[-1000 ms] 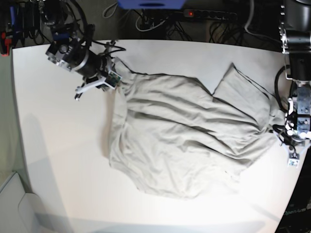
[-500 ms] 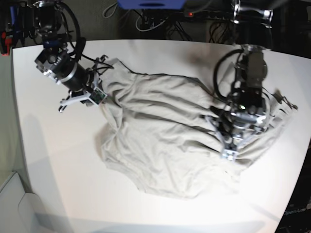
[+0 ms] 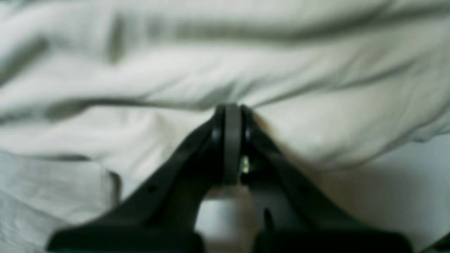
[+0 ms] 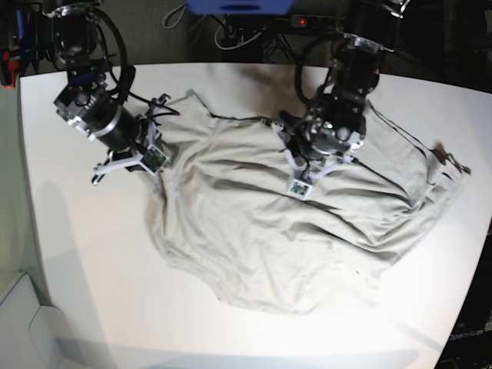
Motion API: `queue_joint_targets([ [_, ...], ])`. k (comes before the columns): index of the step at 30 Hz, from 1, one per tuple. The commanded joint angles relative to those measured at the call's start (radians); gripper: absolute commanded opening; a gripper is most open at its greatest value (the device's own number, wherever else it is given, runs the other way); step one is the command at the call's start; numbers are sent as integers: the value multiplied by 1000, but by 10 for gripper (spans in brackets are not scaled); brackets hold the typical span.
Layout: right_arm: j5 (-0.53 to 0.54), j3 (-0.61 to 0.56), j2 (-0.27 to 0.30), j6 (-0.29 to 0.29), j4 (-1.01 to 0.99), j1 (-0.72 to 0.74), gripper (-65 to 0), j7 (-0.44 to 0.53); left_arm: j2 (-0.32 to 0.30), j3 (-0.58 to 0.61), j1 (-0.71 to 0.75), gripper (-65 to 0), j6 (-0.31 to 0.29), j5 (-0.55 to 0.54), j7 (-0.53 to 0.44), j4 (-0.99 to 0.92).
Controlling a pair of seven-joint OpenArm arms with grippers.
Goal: Layout the t-shirt on the table in an organized manner, then fold the t-shirt properly
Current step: 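Move the left gripper across the shirt and grasp the fabric, then pull the shirt apart with both grippers, spreading it flat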
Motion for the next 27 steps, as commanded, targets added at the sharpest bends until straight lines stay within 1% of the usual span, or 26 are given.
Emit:
queue_joint_targets([
  [1,11,6,8,2,18,8,-629,20,-19,-6,0,-649,8,28,36,-8],
  [5,11,47,0,2,19,9,-619,18,-100,-7,51,-649,8,28,-10,-2],
  [9,11,74,-24,2,19,60,-585,14,-179,-16,69,-649,8,28,-18,-5],
  [11,12,80,-26,2,19,83,-557,-26,-208,-56,85,-649,7,28,-18,-1],
  [14,17,72,-29,2,18,137,-531,-95,-239,-139,97,-649,7,28,-18,4],
  [19,14,69,-92,2,18,224,-524,-177,-301,-245,100,-649,5,26,-35,4],
  [21,14,50,-113,2,10,256,-524,-200,-323,-285,111,-649,5,26,-53,-4],
  [24,14,0,-118,2,1,298,-524,-252,-332,-362,112,-649,5,26,-67,-7],
  [27,14,-94,-118,2,-27,344,-524,-299,-332,-455,109,-649,5,26,-74,1],
])
